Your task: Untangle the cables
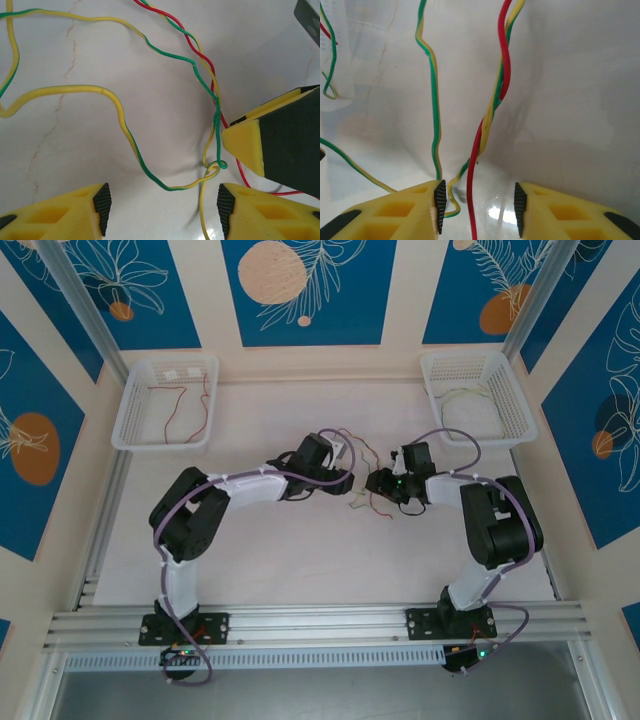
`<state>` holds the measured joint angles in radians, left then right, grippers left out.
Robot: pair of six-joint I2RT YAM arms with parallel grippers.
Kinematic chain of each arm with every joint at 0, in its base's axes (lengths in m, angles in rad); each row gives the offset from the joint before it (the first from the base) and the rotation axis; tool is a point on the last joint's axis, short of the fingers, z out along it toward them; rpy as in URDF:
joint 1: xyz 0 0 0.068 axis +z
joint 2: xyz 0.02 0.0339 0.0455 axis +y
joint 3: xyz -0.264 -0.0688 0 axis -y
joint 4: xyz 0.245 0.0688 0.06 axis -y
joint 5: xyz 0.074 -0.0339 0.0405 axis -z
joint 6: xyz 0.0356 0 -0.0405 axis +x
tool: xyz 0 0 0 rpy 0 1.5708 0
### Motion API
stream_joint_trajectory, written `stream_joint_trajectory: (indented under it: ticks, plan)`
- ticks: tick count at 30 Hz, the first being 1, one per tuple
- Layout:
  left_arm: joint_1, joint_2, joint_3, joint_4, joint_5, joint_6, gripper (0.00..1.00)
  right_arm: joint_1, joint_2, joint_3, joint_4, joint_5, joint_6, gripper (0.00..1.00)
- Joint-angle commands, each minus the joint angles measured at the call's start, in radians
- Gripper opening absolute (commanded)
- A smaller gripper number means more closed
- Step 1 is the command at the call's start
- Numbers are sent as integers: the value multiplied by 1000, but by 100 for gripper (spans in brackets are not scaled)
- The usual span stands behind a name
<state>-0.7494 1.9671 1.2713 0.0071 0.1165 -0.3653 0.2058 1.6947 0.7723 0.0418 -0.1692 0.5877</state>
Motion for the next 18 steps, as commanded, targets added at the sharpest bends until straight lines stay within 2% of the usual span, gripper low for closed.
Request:
stream_joint_trajectory:
  ticks: [1,3,5,9,12,18]
  plan:
    - [-2,24,25,-23,-20,25,51,12,30,28,18,18,11,40]
    - [-3,19,18,-19,-25,23,48,16,32,27,18,26,10,35]
    - [-2,8,2,-7,-34,20,36,21,31,26,20,37,7,30]
    - [4,-19,-28,4,-54,15,34,27,28,31,12,46,-5,22]
    - [5,-36,-34,-12,-70,23,21,29,21,31,12,51,-11,13]
    - [16,-95,-76,-27,-142,19,22,44,-14,25,3,69,-28,1]
